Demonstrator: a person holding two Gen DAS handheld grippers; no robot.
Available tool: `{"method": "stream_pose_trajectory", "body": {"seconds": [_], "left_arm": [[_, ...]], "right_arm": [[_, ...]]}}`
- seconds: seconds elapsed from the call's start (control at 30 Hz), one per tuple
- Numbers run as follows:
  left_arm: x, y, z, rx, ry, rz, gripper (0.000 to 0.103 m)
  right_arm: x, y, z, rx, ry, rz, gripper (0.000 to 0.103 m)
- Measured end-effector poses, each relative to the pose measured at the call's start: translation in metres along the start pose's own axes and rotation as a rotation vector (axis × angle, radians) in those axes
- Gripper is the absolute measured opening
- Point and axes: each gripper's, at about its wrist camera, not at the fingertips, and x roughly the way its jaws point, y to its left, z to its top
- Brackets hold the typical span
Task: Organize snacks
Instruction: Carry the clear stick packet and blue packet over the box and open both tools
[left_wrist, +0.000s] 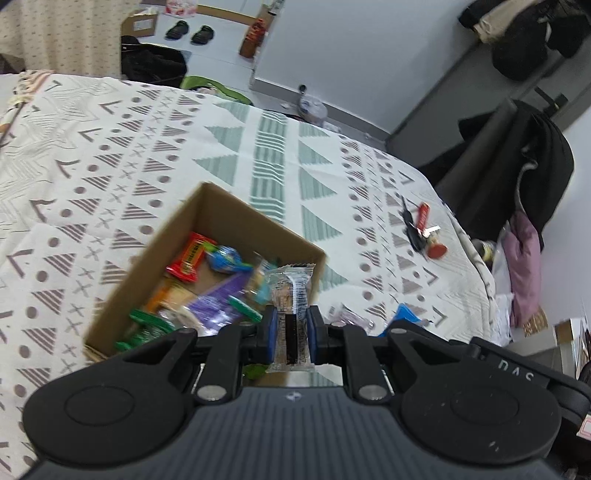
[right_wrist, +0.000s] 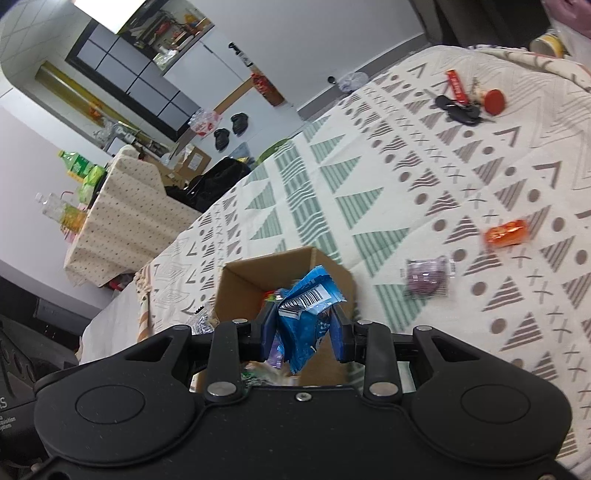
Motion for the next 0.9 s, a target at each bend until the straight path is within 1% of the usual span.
{"method": "stream_pose_trajectory", "body": {"seconds": [0.27,0.43,0.5,0.57,0.63,0.7,0.73,0.8,0.83,0.9], "left_arm": [[-0.009,0.030,0.008,-0.017,0.001,0.030,0.016],[-0.009,0.046,0.008,-0.035,0.036,0.038,0.016],[-0.008,0.051,0.008,-0.040,0.053,0.056,0.019],[-0.006,0.054,0.008,-0.045,0.071,0.071,0.020],[-0.006,0.058,0.008,-0.060,0.080,0.070,0.024],[-0.006,0.061,0.008,-0.074,0.079,0.075,0.033],[-0.006,0.061,0.009,-0.075,0.076,0.077,0.036],[-0.006,0.060,0.009,-0.075,0.075,0.079,0.050],[-0.006,0.059,0.009,-0.074,0.074,0.081,0.053],[-0.006,0.057,0.009,-0.069,0.067,0.090,0.064]], "right_arm": [[0.017,0.026,-0.008,-0.024,0.023,0.028,0.030],[0.027,0.037,-0.014,-0.028,0.038,0.041,0.030],[0.029,0.039,-0.016,-0.029,0.044,0.043,0.030],[0.031,0.041,-0.018,-0.033,0.048,0.043,0.030],[0.032,0.043,-0.019,-0.039,0.053,0.044,0.031],[0.032,0.045,-0.019,-0.042,0.065,0.042,0.035],[0.032,0.045,-0.019,-0.040,0.064,0.041,0.036],[0.030,0.044,-0.018,-0.037,0.066,0.050,0.038],[0.029,0.043,-0.018,-0.034,0.064,0.047,0.039],[0.026,0.040,-0.017,-0.027,0.058,0.034,0.041]]}}
